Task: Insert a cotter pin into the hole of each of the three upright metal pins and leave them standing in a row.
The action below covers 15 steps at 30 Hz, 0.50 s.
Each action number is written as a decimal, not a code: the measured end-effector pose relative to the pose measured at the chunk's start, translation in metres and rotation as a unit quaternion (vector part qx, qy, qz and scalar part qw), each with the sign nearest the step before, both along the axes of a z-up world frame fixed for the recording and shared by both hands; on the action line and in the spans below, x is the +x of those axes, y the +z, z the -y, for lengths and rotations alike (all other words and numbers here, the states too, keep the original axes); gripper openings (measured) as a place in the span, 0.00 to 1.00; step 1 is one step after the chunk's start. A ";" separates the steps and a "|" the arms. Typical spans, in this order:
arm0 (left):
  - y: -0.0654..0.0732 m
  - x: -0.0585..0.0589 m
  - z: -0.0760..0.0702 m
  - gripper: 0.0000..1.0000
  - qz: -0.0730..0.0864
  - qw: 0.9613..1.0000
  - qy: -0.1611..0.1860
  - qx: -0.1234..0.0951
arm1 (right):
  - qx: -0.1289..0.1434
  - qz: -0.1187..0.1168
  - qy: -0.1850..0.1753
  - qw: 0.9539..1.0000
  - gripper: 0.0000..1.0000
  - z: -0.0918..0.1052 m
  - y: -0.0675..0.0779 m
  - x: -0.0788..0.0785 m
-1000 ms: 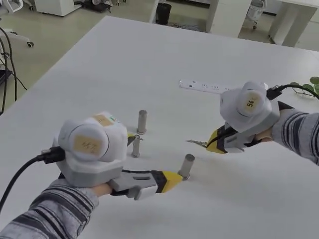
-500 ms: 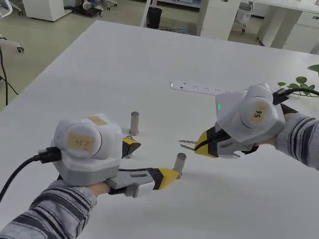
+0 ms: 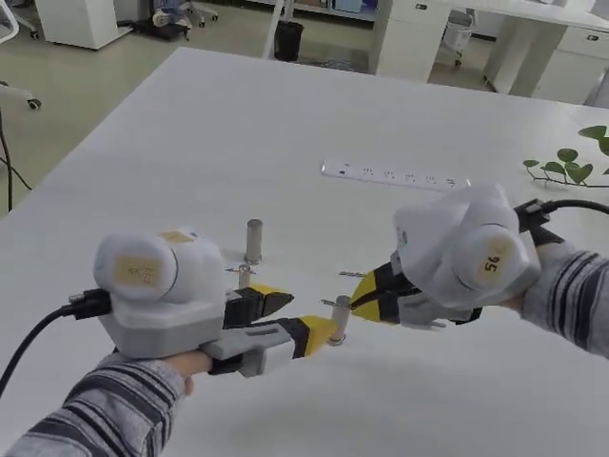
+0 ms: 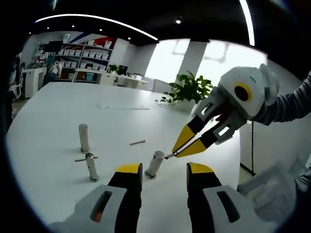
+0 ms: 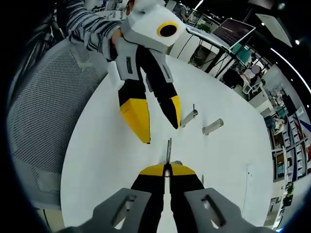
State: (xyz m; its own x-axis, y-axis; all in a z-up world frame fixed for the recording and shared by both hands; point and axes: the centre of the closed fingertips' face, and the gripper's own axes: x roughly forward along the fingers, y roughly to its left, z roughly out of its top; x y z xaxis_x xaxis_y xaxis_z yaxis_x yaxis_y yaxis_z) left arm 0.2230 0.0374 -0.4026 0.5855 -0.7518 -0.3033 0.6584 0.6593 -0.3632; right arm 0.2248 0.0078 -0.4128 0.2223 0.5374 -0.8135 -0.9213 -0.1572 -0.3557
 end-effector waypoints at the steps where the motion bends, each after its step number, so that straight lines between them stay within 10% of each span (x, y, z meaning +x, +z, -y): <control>1: 0.000 -0.001 0.001 0.30 0.000 1.000 -0.003 -0.003 | 0.001 0.001 0.002 1.000 0.00 -0.001 0.001 -0.001; 15: 0.003 -0.008 0.009 0.10 -0.032 0.998 -0.016 -0.045 | 0.009 0.002 0.021 1.000 0.00 -0.011 0.001 -0.012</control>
